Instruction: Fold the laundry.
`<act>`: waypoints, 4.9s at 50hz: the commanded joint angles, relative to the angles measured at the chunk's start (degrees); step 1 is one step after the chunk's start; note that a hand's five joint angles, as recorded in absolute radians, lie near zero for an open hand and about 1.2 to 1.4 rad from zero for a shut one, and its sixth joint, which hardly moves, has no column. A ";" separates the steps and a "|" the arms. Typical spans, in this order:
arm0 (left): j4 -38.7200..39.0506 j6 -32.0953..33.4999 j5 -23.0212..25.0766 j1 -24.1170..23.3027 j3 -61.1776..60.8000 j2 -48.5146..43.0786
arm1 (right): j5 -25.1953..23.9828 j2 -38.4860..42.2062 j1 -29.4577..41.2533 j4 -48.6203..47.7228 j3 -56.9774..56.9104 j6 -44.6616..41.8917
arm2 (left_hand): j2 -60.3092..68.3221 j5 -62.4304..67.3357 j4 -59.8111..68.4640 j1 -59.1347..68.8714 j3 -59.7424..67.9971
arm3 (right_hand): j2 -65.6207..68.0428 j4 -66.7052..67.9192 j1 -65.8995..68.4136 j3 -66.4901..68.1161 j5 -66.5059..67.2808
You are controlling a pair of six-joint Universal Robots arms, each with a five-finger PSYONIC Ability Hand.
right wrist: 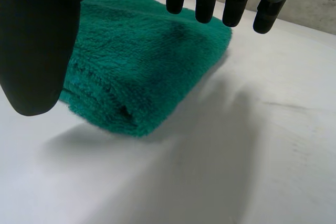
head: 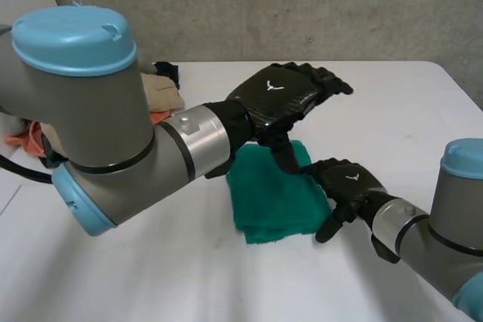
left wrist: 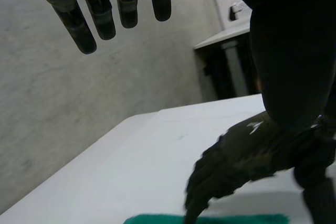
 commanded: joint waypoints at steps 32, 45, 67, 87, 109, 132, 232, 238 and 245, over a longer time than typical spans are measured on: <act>0.26 -0.12 0.25 0.79 0.36 1.61 | 10.55 32.33 -11.93 0.29 -54.30 1.76 | 2.73 1.64 2.97 3.72 2.48 | 68.02 67.94 67.22 67.99 67.23; 0.26 -0.03 -1.43 0.71 0.53 1.17 | 12.85 52.22 -23.71 10.60 -91.54 1.50 | 2.73 1.64 2.97 3.72 2.48 | 68.02 67.94 67.22 67.99 67.23; 0.08 -0.20 -1.60 0.09 0.18 1.08 | 18.91 52.32 -29.79 7.08 -89.70 -9.38 | 2.56 1.47 2.80 3.55 2.32 | -1.98 -2.06 -2.78 -2.01 -2.77; 2.71 0.32 -17.05 4.82 2.11 6.44 | 3.63 6.73 -18.29 -13.49 -28.03 -21.62 | 2.90 1.81 3.14 3.89 2.65 | -1.98 -2.06 -2.78 -2.01 -2.77; 16.16 29.50 -17.35 38.14 17.66 -22.64 | -2.98 -8.16 -15.55 -2.24 -2.60 -28.21 | 7.94 6.85 8.18 8.93 7.70 | -1.98 -2.06 -2.78 -2.01 -2.77; 20.29 17.74 -17.86 38.06 24.72 -24.69 | -2.71 -8.25 -16.43 -2.32 1.27 -28.30 | 68.14 67.05 68.38 69.13 67.90 | -1.98 -2.06 -2.78 -2.01 -2.77; 10.54 23.61 -2.83 15.21 8.09 -29.68 | 1.24 -6.84 8.53 -0.74 5.40 -21.00 | 21.40 20.31 21.64 22.39 21.16 | 35.11 35.03 34.31 35.08 34.32; 10.63 23.70 -2.83 14.51 7.92 -29.86 | 1.68 -7.01 8.44 -0.74 5.40 -21.09 | 22.73 21.65 22.98 23.73 22.49 | 35.11 35.03 34.31 35.08 34.32; 10.72 23.79 -1.78 13.19 8.00 -29.95 | 1.77 -7.01 8.44 -0.74 5.23 -21.18 | 58.31 57.22 58.55 59.31 58.07 | 35.27 35.20 34.48 35.25 34.48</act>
